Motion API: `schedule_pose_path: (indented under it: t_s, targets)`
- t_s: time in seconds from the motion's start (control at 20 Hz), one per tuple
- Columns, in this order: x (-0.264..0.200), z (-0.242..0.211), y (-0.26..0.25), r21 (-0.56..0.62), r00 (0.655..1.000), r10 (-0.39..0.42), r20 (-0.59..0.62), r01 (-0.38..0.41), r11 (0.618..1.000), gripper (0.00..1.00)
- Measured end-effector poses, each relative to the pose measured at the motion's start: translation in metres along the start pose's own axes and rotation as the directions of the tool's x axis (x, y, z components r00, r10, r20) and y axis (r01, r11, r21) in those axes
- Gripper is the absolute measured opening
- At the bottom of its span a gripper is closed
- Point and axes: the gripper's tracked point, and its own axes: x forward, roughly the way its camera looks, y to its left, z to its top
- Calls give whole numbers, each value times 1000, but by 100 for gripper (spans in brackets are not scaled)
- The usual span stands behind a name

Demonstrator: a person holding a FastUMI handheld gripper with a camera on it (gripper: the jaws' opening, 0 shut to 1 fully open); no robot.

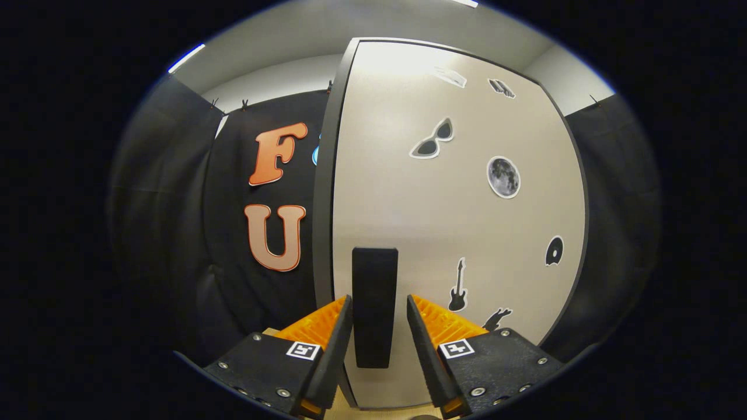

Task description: Open the shoe cabinet door, grab the shoes and put them into the shoe cabinet, then close the shoe cabinet door.

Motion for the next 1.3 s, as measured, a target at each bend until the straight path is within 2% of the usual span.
schedule_pose_path:
  t_s: [0.1, 0.15, 0.3, 0.55, 1.0, 1.3]
  targets:
    - [-2, -1, 5, -3, 1000, 7, 2, -7, 1000, 50]
    - [0, -1, 5, -15, 1000, 2, 2, -2, 1000, 41]
    - [1, -3, 6, -21, 1000, 2, -10, -2, 1000, 39]
    - [-2, -5, 5, 25, 999, 18, -43, -17, 1000, 28]
    - [-43, -6, -5, 72, 997, 17, -71, -12, 997, 26]
    - [-85, -8, -27, 40, 997, -24, -77, 27, 999, 24]
